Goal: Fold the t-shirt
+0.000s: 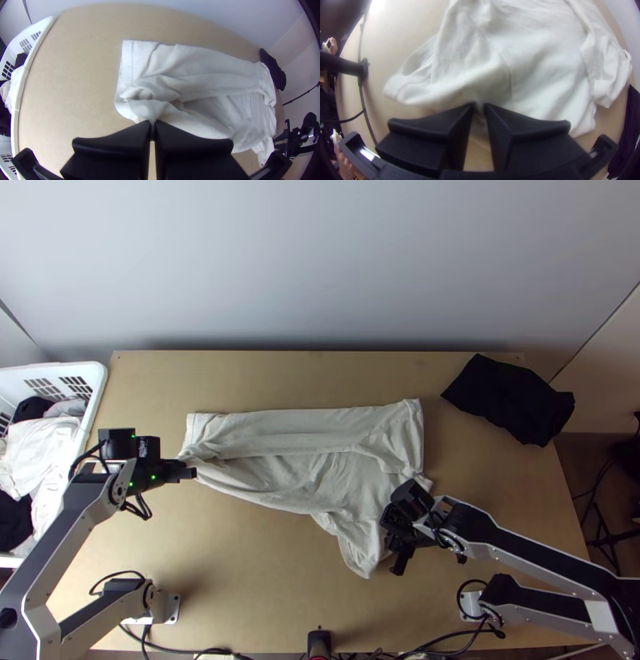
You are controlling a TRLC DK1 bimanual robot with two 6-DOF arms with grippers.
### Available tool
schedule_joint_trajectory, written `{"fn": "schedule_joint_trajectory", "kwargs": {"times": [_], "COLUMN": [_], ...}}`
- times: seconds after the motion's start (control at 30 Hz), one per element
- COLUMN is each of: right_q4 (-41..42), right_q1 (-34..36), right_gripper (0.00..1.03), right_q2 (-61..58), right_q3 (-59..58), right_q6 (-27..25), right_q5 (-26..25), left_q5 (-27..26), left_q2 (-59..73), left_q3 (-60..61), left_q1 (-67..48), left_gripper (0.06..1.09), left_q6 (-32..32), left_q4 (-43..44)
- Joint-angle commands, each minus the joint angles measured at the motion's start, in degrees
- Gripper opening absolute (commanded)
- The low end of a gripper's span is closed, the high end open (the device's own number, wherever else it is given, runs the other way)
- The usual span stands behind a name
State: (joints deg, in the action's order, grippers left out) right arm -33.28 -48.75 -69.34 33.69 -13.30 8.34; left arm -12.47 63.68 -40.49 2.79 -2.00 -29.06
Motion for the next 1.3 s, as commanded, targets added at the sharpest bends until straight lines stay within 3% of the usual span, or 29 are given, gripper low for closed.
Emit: {"fn": "schedule_joint_trajectory", "kwargs": {"times": [0.0,0.27,0.57,1.27], "right_q4": [1.64,1.55,1.02,1.81], "right_q1": [0.15,2.79,12.72,28.62], "right_gripper": [0.03,0.03,0.03,0.03], "right_q2": [-1.50,1.23,1.93,-17.32], "right_q3": [-0.21,2.69,13.24,37.59], "right_q6": [0.12,-0.06,-3.49,-9.82], "right_q5": [-1.40,-2.45,-2.80,-2.63], "left_q5": [-0.01,-0.01,-0.10,-0.27], "left_q2": [1.10,0.39,-2.42,4.44], "left_q3": [-0.64,-0.55,-3.37,-7.15], "left_q1": [0.03,0.29,1.34,5.56], "left_gripper": [0.09,0.09,0.09,0.09], "left_q6": [-0.02,-0.20,-0.81,0.15], "left_q4": [0.41,0.32,-1.18,0.67]}}
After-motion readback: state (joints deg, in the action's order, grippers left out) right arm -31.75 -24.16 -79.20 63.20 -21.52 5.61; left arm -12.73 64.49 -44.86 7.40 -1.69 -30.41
